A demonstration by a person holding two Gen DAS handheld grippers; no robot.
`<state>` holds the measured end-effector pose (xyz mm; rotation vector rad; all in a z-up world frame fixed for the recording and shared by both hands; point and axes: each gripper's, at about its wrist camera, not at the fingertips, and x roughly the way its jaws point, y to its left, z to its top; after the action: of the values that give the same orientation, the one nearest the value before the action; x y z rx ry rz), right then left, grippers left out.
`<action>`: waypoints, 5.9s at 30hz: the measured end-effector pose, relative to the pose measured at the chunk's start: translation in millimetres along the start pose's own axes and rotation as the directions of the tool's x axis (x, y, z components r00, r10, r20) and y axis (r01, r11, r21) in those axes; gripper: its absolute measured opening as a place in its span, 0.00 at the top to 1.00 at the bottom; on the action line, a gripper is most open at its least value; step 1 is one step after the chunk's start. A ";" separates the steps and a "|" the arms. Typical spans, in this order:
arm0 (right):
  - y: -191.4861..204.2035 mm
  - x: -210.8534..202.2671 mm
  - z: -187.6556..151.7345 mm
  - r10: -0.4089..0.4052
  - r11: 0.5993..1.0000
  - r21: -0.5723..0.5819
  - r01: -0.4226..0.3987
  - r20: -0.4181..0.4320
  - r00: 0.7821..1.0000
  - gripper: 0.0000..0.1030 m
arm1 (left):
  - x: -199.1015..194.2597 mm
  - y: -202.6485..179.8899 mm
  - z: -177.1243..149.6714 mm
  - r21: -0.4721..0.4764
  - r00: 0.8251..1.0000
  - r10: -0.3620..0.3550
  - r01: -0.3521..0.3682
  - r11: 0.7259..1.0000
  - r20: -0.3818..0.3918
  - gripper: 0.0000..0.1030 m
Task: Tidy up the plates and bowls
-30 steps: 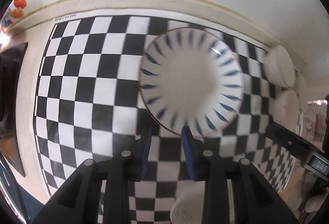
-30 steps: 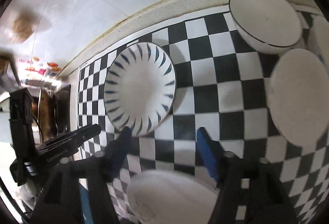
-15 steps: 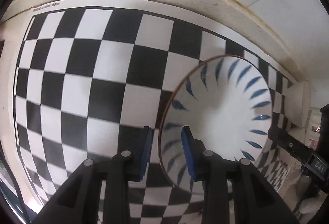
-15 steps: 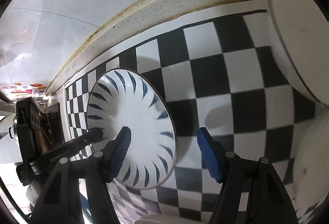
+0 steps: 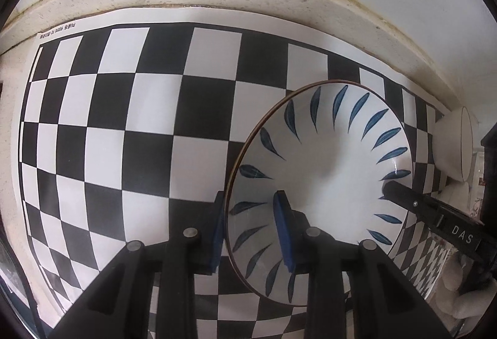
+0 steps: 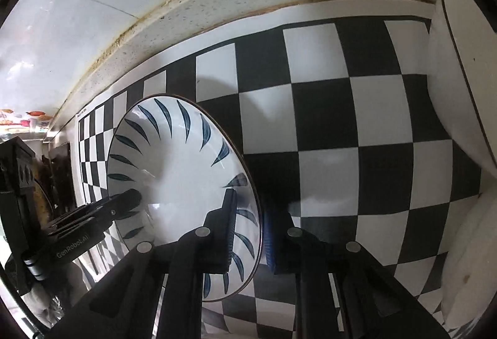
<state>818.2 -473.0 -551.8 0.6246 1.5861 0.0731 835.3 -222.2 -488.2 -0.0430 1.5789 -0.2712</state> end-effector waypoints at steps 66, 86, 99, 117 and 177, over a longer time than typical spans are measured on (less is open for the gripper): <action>-100.1 -75.1 -264.9 -0.007 0.997 0.076 0.002 0.070 0.998 0.86 | -11.1 -100.6 -206.3 0.324 0.992 0.056 -0.017 0.946 -0.113 0.74; -93.3 -66.3 -259.8 -0.018 0.999 0.040 0.016 0.054 0.998 0.86 | -0.8 -102.9 -204.5 0.310 0.987 0.085 -0.038 0.950 -0.139 0.73; -96.7 -66.0 -258.9 -0.011 0.998 0.064 0.008 0.038 0.999 0.85 | -0.7 -97.9 -200.7 0.291 0.982 0.085 -0.034 0.956 -0.166 0.73; -88.9 -82.6 -262.2 -0.033 0.998 0.059 0.033 0.010 0.999 0.63 | -29.7 -99.5 -201.0 0.283 0.989 0.096 -0.060 0.957 -0.115 0.73; 73.8 -291.0 -380.6 -0.282 0.959 0.116 0.257 0.401 0.871 0.12 | -252.7 -88.8 -253.2 0.307 0.983 0.040 -0.094 0.947 0.180 0.19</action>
<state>481.3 -414.6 -208.3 0.4218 1.2471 -0.3019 580.1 -221.9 -222.2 0.2304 1.3475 -0.4515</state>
